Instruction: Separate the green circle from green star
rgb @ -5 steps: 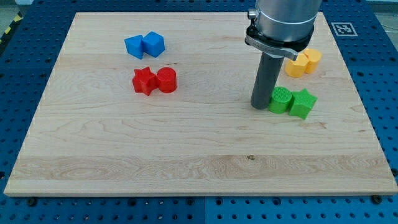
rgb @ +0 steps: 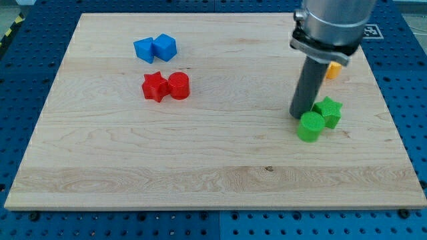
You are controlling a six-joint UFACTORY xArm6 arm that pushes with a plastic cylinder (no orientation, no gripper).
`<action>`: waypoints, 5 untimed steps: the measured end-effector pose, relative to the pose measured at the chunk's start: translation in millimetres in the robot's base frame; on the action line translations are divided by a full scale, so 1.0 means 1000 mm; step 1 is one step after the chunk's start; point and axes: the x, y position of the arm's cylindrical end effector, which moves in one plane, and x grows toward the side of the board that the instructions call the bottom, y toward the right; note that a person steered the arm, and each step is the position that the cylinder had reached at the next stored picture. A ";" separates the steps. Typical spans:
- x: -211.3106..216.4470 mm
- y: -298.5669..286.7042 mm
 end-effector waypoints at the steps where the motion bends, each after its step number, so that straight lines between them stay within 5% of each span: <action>1: 0.003 0.000; 5: 0.045 -0.001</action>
